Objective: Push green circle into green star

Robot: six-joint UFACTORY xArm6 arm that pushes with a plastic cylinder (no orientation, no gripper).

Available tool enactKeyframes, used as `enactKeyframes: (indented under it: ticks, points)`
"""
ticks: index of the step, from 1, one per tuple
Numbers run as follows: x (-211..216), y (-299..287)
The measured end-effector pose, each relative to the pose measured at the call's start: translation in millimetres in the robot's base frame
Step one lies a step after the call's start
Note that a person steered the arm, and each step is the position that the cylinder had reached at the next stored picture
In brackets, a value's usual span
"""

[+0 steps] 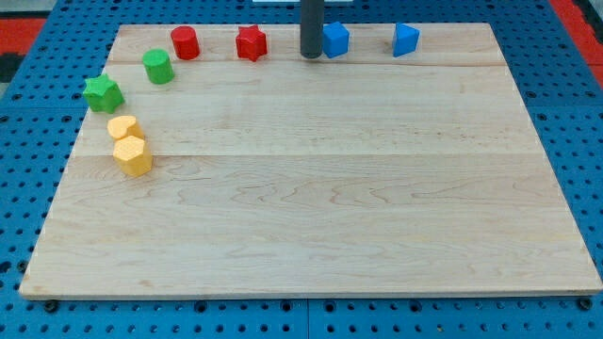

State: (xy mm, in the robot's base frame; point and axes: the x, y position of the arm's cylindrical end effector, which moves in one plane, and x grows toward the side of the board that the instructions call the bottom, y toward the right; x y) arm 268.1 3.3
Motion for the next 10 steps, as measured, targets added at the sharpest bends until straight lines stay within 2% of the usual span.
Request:
enactKeyframes:
  ticks: [1,2,3,4,6,7,8,10]
  points:
    - [34,-9]
    - [29,-49]
    - [-4,-102]
    - [-17,-148]
    - [-3,-223]
    - [0,-218]
    - [11,-248]
    - [23,-253]
